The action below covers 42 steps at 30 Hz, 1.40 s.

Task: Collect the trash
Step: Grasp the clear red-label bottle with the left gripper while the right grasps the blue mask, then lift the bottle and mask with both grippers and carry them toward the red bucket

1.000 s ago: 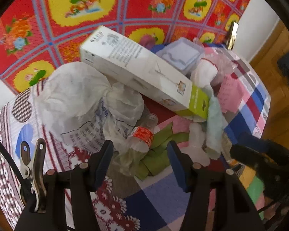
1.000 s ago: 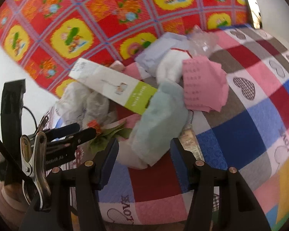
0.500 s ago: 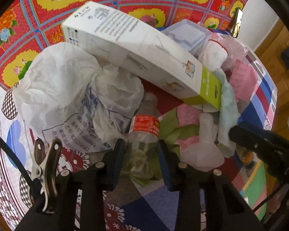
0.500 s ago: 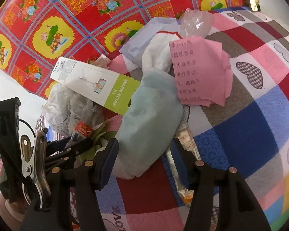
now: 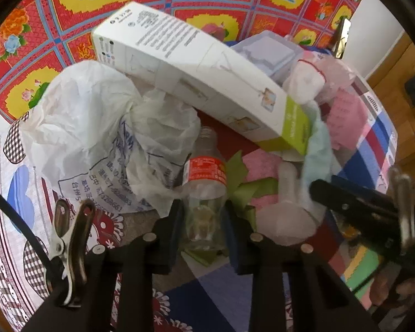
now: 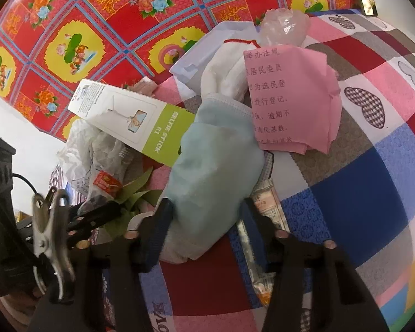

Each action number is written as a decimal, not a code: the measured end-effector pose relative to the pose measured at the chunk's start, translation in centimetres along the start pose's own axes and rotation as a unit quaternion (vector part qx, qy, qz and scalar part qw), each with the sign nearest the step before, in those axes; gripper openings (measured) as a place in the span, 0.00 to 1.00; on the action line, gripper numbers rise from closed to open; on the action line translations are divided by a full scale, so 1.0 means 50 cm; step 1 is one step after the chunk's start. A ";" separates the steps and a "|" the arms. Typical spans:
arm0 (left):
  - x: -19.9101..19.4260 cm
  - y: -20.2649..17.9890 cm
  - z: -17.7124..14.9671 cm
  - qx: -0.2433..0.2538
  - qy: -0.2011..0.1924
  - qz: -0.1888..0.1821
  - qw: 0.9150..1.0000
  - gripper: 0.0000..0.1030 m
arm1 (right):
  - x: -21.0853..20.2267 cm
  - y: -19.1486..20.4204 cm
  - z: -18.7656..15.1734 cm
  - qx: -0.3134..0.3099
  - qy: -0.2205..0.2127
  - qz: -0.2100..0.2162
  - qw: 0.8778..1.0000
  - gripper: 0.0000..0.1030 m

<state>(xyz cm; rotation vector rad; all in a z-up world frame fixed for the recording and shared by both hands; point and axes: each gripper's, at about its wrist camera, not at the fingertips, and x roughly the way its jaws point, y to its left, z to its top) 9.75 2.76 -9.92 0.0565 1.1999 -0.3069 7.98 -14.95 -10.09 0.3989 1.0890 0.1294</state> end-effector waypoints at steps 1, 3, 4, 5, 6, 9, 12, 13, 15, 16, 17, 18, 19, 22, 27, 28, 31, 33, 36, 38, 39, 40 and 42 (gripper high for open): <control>-0.009 0.003 -0.002 -0.001 -0.003 -0.003 1.000 0.29 | -0.001 -0.001 -0.001 0.000 0.000 0.002 1.000 0.39; -0.021 0.005 -0.007 -0.003 -0.008 -0.007 1.000 0.29 | -0.004 0.003 -0.002 -0.005 -0.002 0.011 1.000 0.31; -0.027 0.008 -0.008 -0.005 -0.010 -0.008 1.000 0.29 | -0.007 0.005 -0.004 -0.009 -0.004 0.011 1.000 0.27; -0.031 0.007 -0.008 -0.007 -0.012 -0.010 1.000 0.29 | -0.011 0.010 -0.004 -0.016 -0.009 0.008 1.000 0.27; -0.037 0.009 -0.009 -0.010 -0.014 -0.013 1.000 0.29 | -0.014 0.014 -0.004 -0.021 -0.012 0.006 1.000 0.24; -0.055 0.017 -0.014 -0.015 -0.021 -0.019 1.000 0.29 | -0.027 0.023 -0.007 -0.031 -0.019 0.013 0.999 0.16; -0.071 0.024 -0.016 -0.016 -0.027 -0.022 0.999 0.29 | -0.042 0.034 -0.012 -0.042 -0.028 0.018 0.999 0.13; -0.072 0.026 -0.015 -0.016 -0.028 -0.023 0.999 0.29 | -0.046 0.038 -0.014 -0.047 -0.031 0.018 0.998 0.12; -0.078 0.027 -0.011 -0.018 -0.032 -0.027 0.999 0.29 | -0.054 0.048 -0.017 -0.055 -0.035 0.021 0.998 0.11; -0.083 0.028 -0.010 -0.018 -0.035 -0.029 0.999 0.29 | -0.059 0.053 -0.019 -0.058 -0.037 0.023 0.997 0.10; -0.085 0.029 -0.010 -0.018 -0.037 -0.029 0.999 0.29 | -0.064 0.058 -0.021 -0.059 -0.040 0.025 0.997 0.10; -0.090 0.031 -0.011 -0.017 -0.038 -0.029 0.999 0.29 | -0.068 0.061 -0.022 -0.061 -0.041 0.028 0.997 0.10; -0.093 0.031 -0.011 -0.017 -0.039 -0.029 0.999 0.29 | -0.074 0.067 -0.024 -0.064 -0.044 0.032 0.996 0.10; -0.104 0.039 -0.012 -0.020 -0.043 -0.033 0.998 0.29 | -0.082 0.078 -0.027 -0.073 -0.048 0.033 0.996 0.10; -0.122 0.056 -0.017 -0.033 -0.049 -0.030 0.998 0.29 | -0.099 0.097 -0.030 -0.100 -0.048 0.036 0.993 0.08; -0.126 0.058 -0.018 -0.039 -0.051 -0.029 0.998 0.29 | -0.104 0.100 -0.030 -0.109 -0.051 0.034 0.992 0.08; -0.135 0.061 -0.019 -0.052 -0.056 -0.029 0.997 0.29 | -0.112 0.104 -0.029 -0.137 -0.052 0.036 0.989 0.08; -0.142 0.063 -0.022 -0.061 -0.060 -0.025 0.996 0.29 | -0.109 0.102 -0.030 -0.153 -0.044 0.033 0.987 0.08; -0.148 0.064 -0.026 -0.072 -0.061 -0.015 0.995 0.29 | -0.105 0.095 -0.037 -0.162 -0.029 0.038 0.986 0.08; -0.153 0.067 -0.031 -0.081 -0.059 -0.010 0.995 0.29 | -0.101 0.090 -0.044 -0.170 -0.020 0.041 0.984 0.08; -0.156 0.067 -0.032 -0.085 -0.059 -0.007 0.995 0.29 | -0.100 0.089 -0.046 -0.174 -0.017 0.041 0.984 0.08; -0.158 0.068 -0.034 -0.087 -0.060 -0.006 0.994 0.29 | -0.099 0.088 -0.049 -0.179 -0.013 0.040 0.983 0.08; -0.162 0.070 -0.039 -0.098 -0.063 0.000 0.993 0.29 | -0.098 0.084 -0.055 -0.186 -0.006 0.044 0.982 0.08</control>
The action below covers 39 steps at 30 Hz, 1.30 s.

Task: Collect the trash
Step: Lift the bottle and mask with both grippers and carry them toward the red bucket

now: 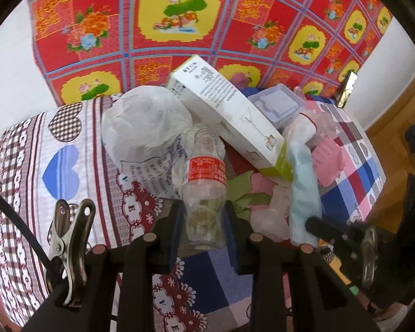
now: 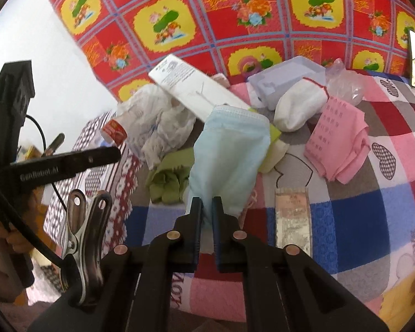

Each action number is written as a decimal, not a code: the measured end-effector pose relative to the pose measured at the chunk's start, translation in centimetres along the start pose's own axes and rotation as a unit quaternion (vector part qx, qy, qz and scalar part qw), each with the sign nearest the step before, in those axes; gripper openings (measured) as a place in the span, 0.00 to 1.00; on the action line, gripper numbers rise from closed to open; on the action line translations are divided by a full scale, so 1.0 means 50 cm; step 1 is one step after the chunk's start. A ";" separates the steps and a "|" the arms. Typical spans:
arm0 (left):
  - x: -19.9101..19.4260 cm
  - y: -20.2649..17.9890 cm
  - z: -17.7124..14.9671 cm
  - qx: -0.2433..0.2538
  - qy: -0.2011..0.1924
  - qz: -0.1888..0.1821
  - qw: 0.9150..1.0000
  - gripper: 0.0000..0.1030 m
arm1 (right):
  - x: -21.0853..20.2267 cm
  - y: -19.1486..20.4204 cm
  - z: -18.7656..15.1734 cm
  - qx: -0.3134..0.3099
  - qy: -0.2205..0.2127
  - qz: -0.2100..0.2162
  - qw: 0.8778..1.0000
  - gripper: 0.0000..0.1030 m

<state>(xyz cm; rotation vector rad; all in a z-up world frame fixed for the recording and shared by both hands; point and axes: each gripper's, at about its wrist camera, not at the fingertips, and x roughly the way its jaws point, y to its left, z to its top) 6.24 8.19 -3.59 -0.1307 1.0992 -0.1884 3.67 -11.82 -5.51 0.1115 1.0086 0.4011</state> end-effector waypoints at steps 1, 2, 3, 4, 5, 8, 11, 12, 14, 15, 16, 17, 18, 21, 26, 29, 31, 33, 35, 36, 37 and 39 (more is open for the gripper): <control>-0.001 0.001 -0.002 -0.006 0.000 0.002 1.000 0.29 | -0.001 0.000 -0.003 -0.003 0.002 0.004 1.000 0.08; -0.001 0.002 -0.006 -0.013 0.002 0.004 1.000 0.29 | -0.002 0.002 -0.007 -0.008 0.003 0.009 1.000 0.08; 0.000 0.003 -0.009 -0.017 0.003 0.005 1.000 0.29 | -0.004 0.004 -0.009 -0.012 0.004 0.013 1.000 0.08; 0.000 0.002 -0.014 -0.020 0.005 0.008 1.000 0.29 | -0.006 0.007 -0.011 -0.016 0.003 0.016 1.000 0.08; 0.000 0.001 -0.017 -0.022 0.006 0.010 1.000 0.29 | -0.010 0.010 -0.012 -0.022 0.001 0.021 1.000 0.08; -0.001 0.002 -0.026 -0.031 0.009 0.015 0.999 0.29 | -0.018 0.018 -0.010 -0.027 -0.003 0.032 0.999 0.08; -0.009 0.003 -0.033 -0.038 0.005 0.021 0.999 0.29 | -0.029 0.028 -0.003 -0.035 -0.008 0.044 0.998 0.08; -0.012 0.004 -0.034 -0.040 0.005 0.022 0.999 0.29 | -0.034 0.033 -0.001 -0.039 -0.010 0.047 0.998 0.08; -0.020 0.005 -0.036 -0.044 0.003 0.025 0.999 0.29 | -0.044 0.042 0.003 -0.047 -0.016 0.054 0.997 0.08; -0.024 0.005 -0.036 -0.045 0.002 0.029 0.999 0.29 | -0.049 0.047 0.004 -0.050 -0.019 0.060 0.997 0.08; -0.029 0.006 -0.035 -0.047 0.002 0.033 0.998 0.29 | -0.054 0.051 0.006 -0.052 -0.023 0.066 0.996 0.08; -0.033 0.007 -0.034 -0.049 0.000 0.035 0.998 0.29 | -0.056 0.053 0.008 -0.053 -0.025 0.069 0.996 0.08; -0.037 0.008 -0.034 -0.052 -0.002 0.037 0.998 0.29 | -0.058 0.055 0.010 -0.055 -0.027 0.073 0.995 0.08; -0.056 0.012 -0.036 -0.064 -0.013 0.043 0.997 0.29 | -0.065 0.061 0.014 -0.062 -0.033 0.080 0.994 0.08; -0.080 0.015 -0.040 -0.074 -0.026 0.052 0.996 0.29 | -0.073 0.067 0.018 -0.072 -0.039 0.091 0.993 0.08; -0.093 0.019 -0.045 -0.081 -0.031 0.057 0.995 0.29 | -0.079 0.073 0.019 -0.081 -0.046 0.097 0.991 0.08; -0.100 0.019 -0.047 -0.083 -0.035 0.062 0.994 0.29 | -0.082 0.075 0.019 -0.085 -0.049 0.102 0.990 0.08; -0.107 0.020 -0.049 -0.087 -0.040 0.066 0.993 0.29 | -0.084 0.078 0.019 -0.088 -0.051 0.105 0.989 0.08; -0.114 0.021 -0.052 -0.092 -0.044 0.068 0.992 0.29 | -0.087 0.081 0.020 -0.093 -0.053 0.107 0.988 0.08; -0.116 0.022 -0.055 -0.094 -0.045 0.071 0.992 0.29 | -0.087 0.083 0.021 -0.096 -0.054 0.108 0.988 0.08; -0.117 0.023 -0.057 -0.095 -0.047 0.072 0.992 0.29 | -0.088 0.085 0.022 -0.098 -0.055 0.110 0.988 0.08; -0.121 0.025 -0.063 -0.098 -0.050 0.074 0.991 0.29 | -0.089 0.091 0.024 -0.102 -0.056 0.114 0.987 0.08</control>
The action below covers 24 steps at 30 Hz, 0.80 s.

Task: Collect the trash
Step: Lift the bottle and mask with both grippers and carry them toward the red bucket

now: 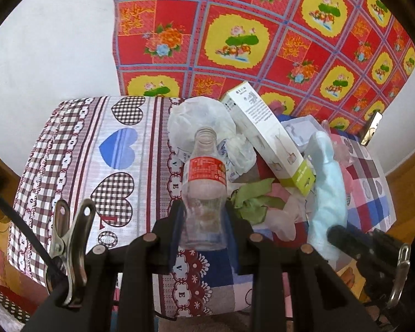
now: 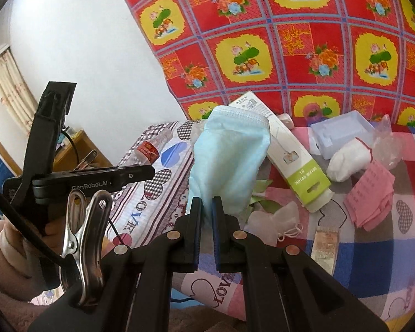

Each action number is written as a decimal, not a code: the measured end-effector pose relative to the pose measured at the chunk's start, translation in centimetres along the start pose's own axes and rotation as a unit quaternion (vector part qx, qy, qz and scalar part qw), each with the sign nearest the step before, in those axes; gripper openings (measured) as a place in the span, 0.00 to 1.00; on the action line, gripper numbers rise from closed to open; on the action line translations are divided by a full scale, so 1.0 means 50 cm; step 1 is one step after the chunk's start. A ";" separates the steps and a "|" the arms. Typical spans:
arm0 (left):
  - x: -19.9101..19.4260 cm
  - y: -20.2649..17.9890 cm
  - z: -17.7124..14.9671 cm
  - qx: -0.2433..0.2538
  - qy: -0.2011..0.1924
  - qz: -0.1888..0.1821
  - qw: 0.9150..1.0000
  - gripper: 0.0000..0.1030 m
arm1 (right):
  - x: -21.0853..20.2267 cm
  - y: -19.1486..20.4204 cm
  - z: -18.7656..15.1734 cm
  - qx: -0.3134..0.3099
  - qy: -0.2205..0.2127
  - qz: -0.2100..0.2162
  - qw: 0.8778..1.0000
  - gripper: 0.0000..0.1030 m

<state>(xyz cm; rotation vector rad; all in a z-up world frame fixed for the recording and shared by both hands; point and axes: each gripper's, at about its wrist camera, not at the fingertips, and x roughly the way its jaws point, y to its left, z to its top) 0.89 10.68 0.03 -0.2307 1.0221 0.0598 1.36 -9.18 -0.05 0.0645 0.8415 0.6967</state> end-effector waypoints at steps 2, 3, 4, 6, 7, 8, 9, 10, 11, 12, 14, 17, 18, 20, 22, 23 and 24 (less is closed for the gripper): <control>-0.003 0.007 -0.004 -0.004 -0.004 0.004 1.000 0.29 | 0.002 0.008 0.005 -0.005 -0.001 0.005 1.000 0.08; -0.005 0.011 -0.006 -0.008 -0.005 0.005 1.000 0.29 | 0.005 0.012 0.007 -0.007 -0.001 0.007 1.000 0.08; -0.008 0.016 -0.009 -0.012 -0.007 0.006 1.000 0.29 | 0.007 0.016 0.009 -0.008 -0.001 0.011 1.000 0.08; -0.012 0.024 -0.015 -0.018 -0.011 0.009 1.000 0.29 | 0.012 0.028 0.011 -0.013 0.000 0.017 1.000 0.08; -0.015 0.029 -0.016 -0.021 -0.013 0.011 1.000 0.29 | 0.014 0.034 0.012 -0.016 0.000 0.020 1.000 0.08; -0.019 0.037 -0.017 -0.025 -0.015 0.013 0.999 0.29 | 0.017 0.041 0.013 -0.020 0.000 0.023 1.000 0.08; -0.022 0.043 -0.017 -0.028 -0.016 0.014 0.999 0.29 | 0.019 0.046 0.014 -0.021 0.000 0.026 0.999 0.08; -0.025 0.049 -0.018 -0.032 -0.017 0.016 0.999 0.29 | 0.022 0.052 0.015 -0.023 0.000 0.028 0.999 0.08; -0.027 0.055 -0.019 -0.035 -0.018 0.018 0.999 0.29 | 0.026 0.059 0.017 -0.025 0.001 0.031 0.999 0.08; -0.029 0.061 -0.021 -0.037 -0.019 0.020 0.999 0.29 | 0.030 0.064 0.019 -0.027 0.002 0.033 0.999 0.08; -0.034 0.074 -0.024 -0.044 -0.020 0.023 0.999 0.29 | 0.041 0.080 0.024 -0.034 0.005 0.037 0.999 0.08; -0.044 0.094 -0.028 -0.052 -0.023 0.026 0.998 0.29 | 0.057 0.103 0.032 -0.042 0.006 0.043 0.998 0.08; -0.049 0.102 -0.030 -0.055 -0.026 0.027 0.998 0.29 | 0.061 0.110 0.034 -0.044 0.006 0.043 0.998 0.08; -0.055 0.117 -0.031 -0.060 -0.029 0.029 0.997 0.29 | 0.072 0.126 0.040 -0.050 0.005 0.043 0.998 0.08; -0.059 0.137 -0.033 -0.065 -0.032 0.030 0.997 0.29 | 0.083 0.137 0.046 -0.050 0.004 0.042 0.998 0.08; -0.060 0.145 -0.033 -0.066 -0.032 0.030 0.997 0.29 | 0.090 0.145 0.050 -0.048 0.005 0.040 0.998 0.08; -0.060 0.153 -0.033 -0.067 -0.032 0.030 0.997 0.29 | 0.096 0.151 0.053 -0.048 0.006 0.039 0.998 0.08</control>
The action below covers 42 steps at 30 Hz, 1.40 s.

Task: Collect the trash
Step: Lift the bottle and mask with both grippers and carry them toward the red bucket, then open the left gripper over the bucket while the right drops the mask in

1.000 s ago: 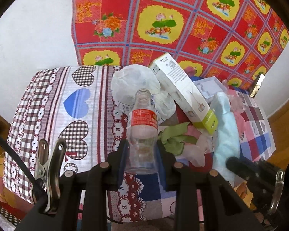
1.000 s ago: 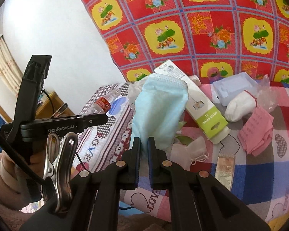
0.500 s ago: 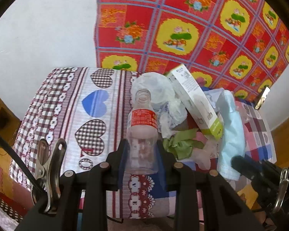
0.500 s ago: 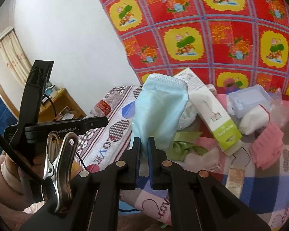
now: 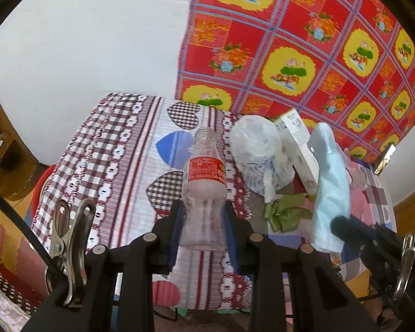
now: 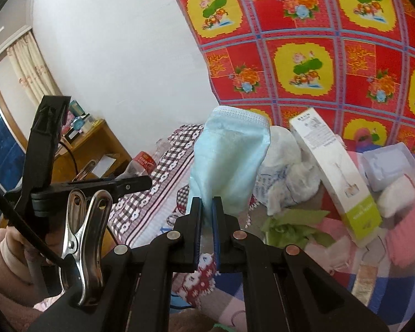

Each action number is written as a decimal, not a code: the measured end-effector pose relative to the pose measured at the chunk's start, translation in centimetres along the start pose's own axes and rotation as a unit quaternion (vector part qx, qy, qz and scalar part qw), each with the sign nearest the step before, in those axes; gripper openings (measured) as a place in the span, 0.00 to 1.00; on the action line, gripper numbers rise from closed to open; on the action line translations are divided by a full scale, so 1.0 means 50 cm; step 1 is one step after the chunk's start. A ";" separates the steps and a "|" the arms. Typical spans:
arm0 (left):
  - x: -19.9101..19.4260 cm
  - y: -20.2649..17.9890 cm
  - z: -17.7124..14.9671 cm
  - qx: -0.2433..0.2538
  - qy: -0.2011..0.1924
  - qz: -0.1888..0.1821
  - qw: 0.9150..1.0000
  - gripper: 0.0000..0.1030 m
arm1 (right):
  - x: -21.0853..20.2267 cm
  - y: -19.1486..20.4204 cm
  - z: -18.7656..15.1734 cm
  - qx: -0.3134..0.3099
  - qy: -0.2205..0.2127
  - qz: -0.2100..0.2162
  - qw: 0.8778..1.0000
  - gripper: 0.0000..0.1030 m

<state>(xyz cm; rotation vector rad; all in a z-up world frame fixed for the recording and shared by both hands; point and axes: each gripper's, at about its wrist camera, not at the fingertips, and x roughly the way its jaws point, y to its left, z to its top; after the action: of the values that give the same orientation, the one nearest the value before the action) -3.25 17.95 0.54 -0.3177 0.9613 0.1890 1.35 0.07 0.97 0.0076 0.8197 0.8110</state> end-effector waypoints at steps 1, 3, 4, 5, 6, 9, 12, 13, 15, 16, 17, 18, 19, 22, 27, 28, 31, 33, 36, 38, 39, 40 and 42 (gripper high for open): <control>0.000 0.009 0.002 0.000 0.000 0.000 1.000 0.29 | 0.006 0.005 0.004 0.000 0.002 -0.001 1.000 0.08; 0.000 0.032 0.006 -0.004 -0.001 -0.003 1.000 0.29 | 0.020 0.020 0.013 -0.001 0.004 -0.005 1.000 0.08; 0.000 0.042 0.007 -0.006 -0.002 -0.004 1.000 0.29 | 0.025 0.025 0.016 0.000 0.005 -0.005 1.000 0.08; 0.000 0.051 0.009 -0.008 -0.002 -0.005 1.000 0.29 | 0.031 0.033 0.020 0.001 0.005 -0.004 1.000 0.08; 0.000 0.064 0.011 -0.009 -0.002 -0.006 1.000 0.29 | 0.039 0.041 0.025 0.001 0.006 -0.002 1.000 0.08; -0.001 0.092 0.014 -0.010 -0.002 -0.005 1.000 0.29 | 0.064 0.070 0.036 -0.009 0.009 0.000 1.000 0.08; -0.004 0.128 0.020 -0.018 -0.006 -0.003 1.000 0.29 | 0.096 0.098 0.049 -0.018 0.015 0.008 1.000 0.08; -0.007 0.144 0.025 -0.020 -0.007 -0.002 1.000 0.29 | 0.108 0.108 0.053 -0.022 0.018 0.010 1.000 0.08; -0.011 0.170 0.030 -0.025 -0.011 0.001 1.000 0.29 | 0.138 0.134 0.064 -0.033 0.028 0.016 0.999 0.08; -0.012 0.183 0.034 -0.029 -0.012 0.003 1.000 0.29 | 0.149 0.143 0.069 -0.037 0.031 0.018 0.999 0.08; -0.014 0.196 0.036 -0.033 -0.013 0.004 0.999 0.29 | 0.162 0.156 0.074 -0.043 0.035 0.022 0.998 0.08; -0.015 0.210 0.038 -0.038 -0.014 0.005 0.999 0.29 | 0.176 0.170 0.080 -0.050 0.039 0.026 0.998 0.08; -0.016 0.232 0.042 -0.045 -0.014 0.007 0.999 0.29 | 0.187 0.182 0.085 -0.056 0.041 0.029 0.997 0.08; -0.016 0.287 0.049 -0.063 -0.015 0.016 0.998 0.29 | 0.226 0.220 0.099 -0.072 0.050 0.041 0.995 0.08; -0.017 0.384 0.053 -0.097 -0.018 0.034 0.995 0.29 | 0.291 0.282 0.119 -0.091 0.063 0.059 0.992 0.08; -0.017 0.398 0.053 -0.101 -0.018 0.037 0.994 0.29 | 0.303 0.293 0.122 -0.095 0.066 0.062 0.991 0.08; -0.013 0.462 0.051 -0.123 -0.018 0.048 0.991 0.29 | 0.339 0.329 0.130 -0.103 0.074 0.072 0.989 0.08; -0.009 0.497 0.050 -0.132 -0.017 0.055 0.990 0.29 | 0.367 0.352 0.135 -0.108 0.081 0.078 0.988 0.08; -0.004 0.546 0.047 -0.145 -0.016 0.064 0.987 0.29 | 0.404 0.383 0.140 -0.115 0.089 0.089 0.985 0.08; 0.000 0.574 0.045 -0.152 -0.013 0.069 0.986 0.29 | 0.428 0.403 0.141 -0.120 0.096 0.095 0.984 0.08; 0.002 0.589 0.044 -0.156 -0.012 0.071 0.985 0.29 | 0.440 0.412 0.142 -0.123 0.099 0.097 0.983 0.08; 0.004 0.607 0.042 -0.160 -0.011 0.073 0.984 0.29 | 0.452 0.420 0.146 -0.126 0.103 0.099 0.982 0.08; 0.008 0.631 0.039 -0.167 -0.010 0.077 0.983 0.29 | 0.479 0.438 0.148 -0.130 0.112 0.102 0.980 0.08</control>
<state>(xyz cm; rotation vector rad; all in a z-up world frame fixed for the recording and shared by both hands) -10.88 48.22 -4.47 -0.5500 0.9344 0.4969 1.88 33.15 -2.74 -0.2396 0.9293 1.1234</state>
